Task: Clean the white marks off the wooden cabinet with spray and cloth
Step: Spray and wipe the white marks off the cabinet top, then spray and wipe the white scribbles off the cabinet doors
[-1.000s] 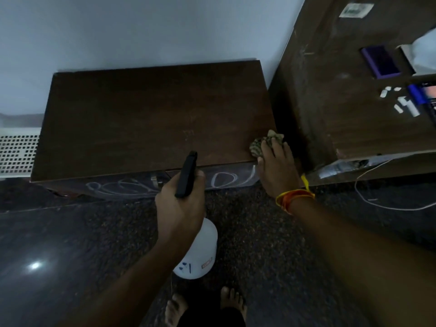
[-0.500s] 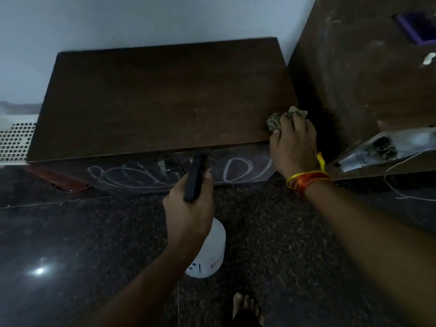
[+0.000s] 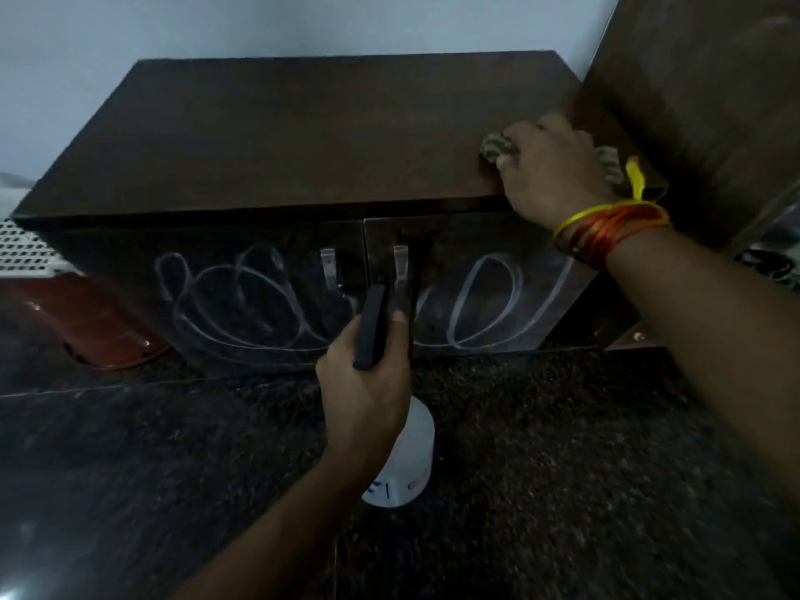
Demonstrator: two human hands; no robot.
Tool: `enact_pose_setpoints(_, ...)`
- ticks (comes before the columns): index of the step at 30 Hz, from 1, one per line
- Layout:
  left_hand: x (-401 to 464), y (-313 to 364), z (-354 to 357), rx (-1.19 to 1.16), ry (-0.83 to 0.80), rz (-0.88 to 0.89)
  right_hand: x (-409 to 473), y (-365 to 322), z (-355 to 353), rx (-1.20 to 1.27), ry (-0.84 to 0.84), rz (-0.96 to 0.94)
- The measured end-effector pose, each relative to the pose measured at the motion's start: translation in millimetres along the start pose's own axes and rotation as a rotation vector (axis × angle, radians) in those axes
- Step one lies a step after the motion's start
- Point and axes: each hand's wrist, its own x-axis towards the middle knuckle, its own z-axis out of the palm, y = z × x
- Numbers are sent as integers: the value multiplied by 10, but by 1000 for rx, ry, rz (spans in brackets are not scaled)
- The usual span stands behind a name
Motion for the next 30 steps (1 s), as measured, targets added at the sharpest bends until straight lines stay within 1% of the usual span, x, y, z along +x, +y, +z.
enact_pose_setpoints(4,-5,-334,-163,-14,29,43,-50,-231,15,17,53,-24)
enact_pose_setpoints(6,-14,-443,-243,-32,38,54,-107,-352,49,53,92,-65)
enact_pose_setpoints(9,-30,-607,-375,-34,68,83,-260,-540,150,123,199,-115)
enact_pose_setpoints(13,-33,-681,-542,-22,130,136,-483,-745,187,227,360,-78)
enact_pose_setpoints(16,-5,-653,-659,-24,155,161,-593,-873,207,277,429,-103)
enact_pose_setpoints(22,75,-700,-858,-48,172,184,-866,-1131,320,363,448,-120)
enact_pose_setpoints(26,131,-806,-1026,-69,234,185,-1044,-1331,444,388,428,-154)
enact_pose_setpoints(30,183,-902,-1209,-27,289,180,-1237,-1479,599,436,411,-153)
